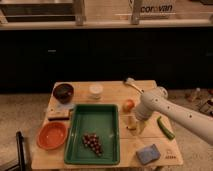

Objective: Place banana in red bowl

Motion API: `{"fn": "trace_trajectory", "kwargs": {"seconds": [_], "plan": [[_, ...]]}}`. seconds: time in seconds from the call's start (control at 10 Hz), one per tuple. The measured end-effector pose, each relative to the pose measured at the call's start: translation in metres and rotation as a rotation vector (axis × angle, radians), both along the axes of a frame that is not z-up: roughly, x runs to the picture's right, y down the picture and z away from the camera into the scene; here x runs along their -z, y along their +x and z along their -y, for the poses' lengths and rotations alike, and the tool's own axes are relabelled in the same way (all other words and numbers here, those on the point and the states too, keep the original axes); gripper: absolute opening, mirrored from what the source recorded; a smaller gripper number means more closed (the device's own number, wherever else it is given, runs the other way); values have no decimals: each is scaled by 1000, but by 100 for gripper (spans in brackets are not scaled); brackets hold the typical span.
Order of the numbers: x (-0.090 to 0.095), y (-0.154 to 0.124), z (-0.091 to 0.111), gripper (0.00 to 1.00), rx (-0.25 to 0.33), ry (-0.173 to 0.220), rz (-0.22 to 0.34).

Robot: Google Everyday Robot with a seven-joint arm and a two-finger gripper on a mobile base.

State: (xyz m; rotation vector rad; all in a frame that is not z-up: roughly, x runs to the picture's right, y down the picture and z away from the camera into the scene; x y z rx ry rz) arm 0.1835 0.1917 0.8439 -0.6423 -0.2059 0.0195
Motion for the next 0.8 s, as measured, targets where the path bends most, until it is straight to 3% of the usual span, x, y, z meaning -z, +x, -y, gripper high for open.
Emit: {"fn": "trace_trajectory", "kwargs": {"seconds": [0.7, 0.8], "plan": [[2, 27, -9, 6, 60, -50, -47], [3, 29, -10, 0, 68, -55, -49]]}}
